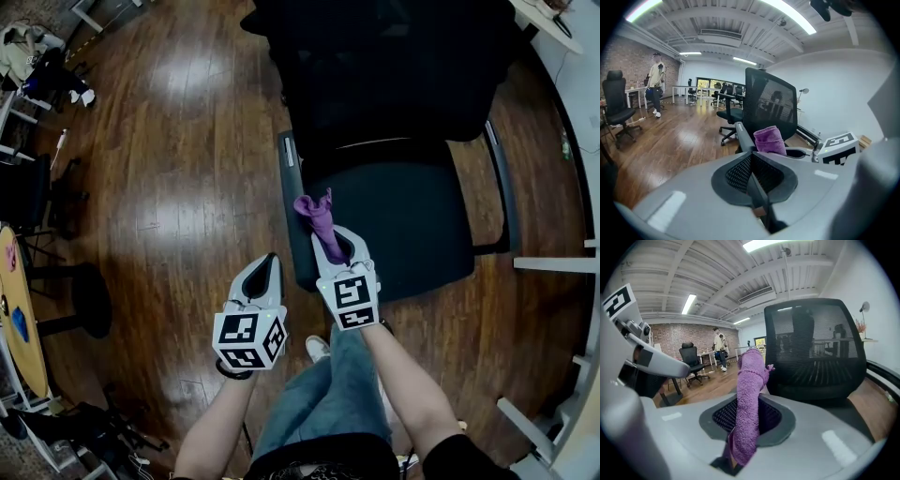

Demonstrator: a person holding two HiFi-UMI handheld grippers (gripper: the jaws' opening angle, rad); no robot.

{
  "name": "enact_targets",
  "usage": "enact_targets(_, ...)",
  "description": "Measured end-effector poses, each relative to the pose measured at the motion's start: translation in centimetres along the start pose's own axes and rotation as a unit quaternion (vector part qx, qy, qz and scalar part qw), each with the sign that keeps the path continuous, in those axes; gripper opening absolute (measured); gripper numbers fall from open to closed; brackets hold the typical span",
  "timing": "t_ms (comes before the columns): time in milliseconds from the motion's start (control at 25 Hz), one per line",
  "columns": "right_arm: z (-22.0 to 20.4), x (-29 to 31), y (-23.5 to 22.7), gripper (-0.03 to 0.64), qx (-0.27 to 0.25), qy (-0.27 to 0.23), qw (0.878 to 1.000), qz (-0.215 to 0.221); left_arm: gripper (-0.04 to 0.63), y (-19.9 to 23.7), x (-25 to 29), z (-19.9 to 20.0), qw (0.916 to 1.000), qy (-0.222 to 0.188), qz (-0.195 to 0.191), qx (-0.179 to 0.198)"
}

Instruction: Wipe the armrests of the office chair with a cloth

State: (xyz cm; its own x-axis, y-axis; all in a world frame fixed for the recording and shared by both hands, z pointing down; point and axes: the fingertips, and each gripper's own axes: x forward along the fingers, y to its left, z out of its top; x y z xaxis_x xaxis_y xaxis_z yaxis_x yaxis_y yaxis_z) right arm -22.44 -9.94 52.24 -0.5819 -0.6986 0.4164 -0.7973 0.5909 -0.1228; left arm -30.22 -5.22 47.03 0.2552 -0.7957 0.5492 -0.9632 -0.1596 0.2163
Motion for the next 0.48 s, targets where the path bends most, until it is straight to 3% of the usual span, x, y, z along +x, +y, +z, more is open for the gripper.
enact_targets(480, -4.3, -7.6, 4.2, 0.072, 0.018, -0.012, 0.999, -0.029, 0.005, -2.9, -3.7, -5.0, 0.9991, 0.000, -0.041, 0.011)
